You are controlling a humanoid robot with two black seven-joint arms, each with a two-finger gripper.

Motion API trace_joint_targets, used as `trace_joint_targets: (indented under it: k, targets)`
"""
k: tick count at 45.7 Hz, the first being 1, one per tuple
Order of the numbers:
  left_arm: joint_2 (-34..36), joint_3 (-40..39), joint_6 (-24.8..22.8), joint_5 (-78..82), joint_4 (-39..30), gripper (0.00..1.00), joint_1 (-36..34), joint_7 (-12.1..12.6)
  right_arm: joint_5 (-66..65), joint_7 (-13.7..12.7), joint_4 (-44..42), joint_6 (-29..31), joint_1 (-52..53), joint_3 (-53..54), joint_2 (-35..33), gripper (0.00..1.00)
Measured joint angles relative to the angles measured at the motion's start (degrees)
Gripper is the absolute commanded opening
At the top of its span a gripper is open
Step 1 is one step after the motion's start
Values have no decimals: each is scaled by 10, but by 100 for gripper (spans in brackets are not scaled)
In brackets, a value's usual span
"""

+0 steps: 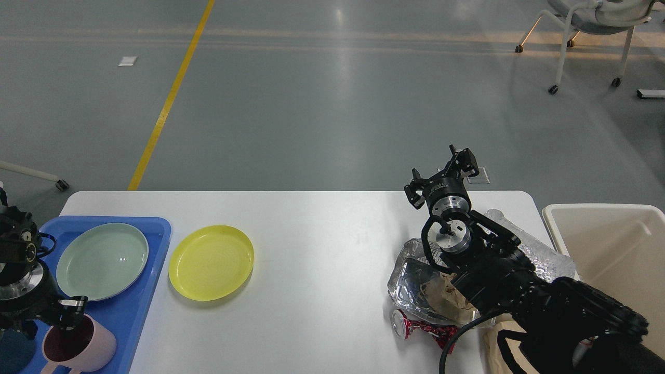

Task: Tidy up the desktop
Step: 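Raise the left gripper and move it over the yellow plate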

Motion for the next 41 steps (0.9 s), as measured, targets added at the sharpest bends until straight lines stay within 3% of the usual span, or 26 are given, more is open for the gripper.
trace_joint_targets:
  k: [24, 41]
  targets:
    - [27, -5, -214, -48, -29, 72, -228, -11, 0, 0, 0, 0, 0, 0, 0, 100]
    - [23, -14, -226, -80, -64, 75, -400, -11, 0, 0, 0, 0, 0, 0, 0, 100]
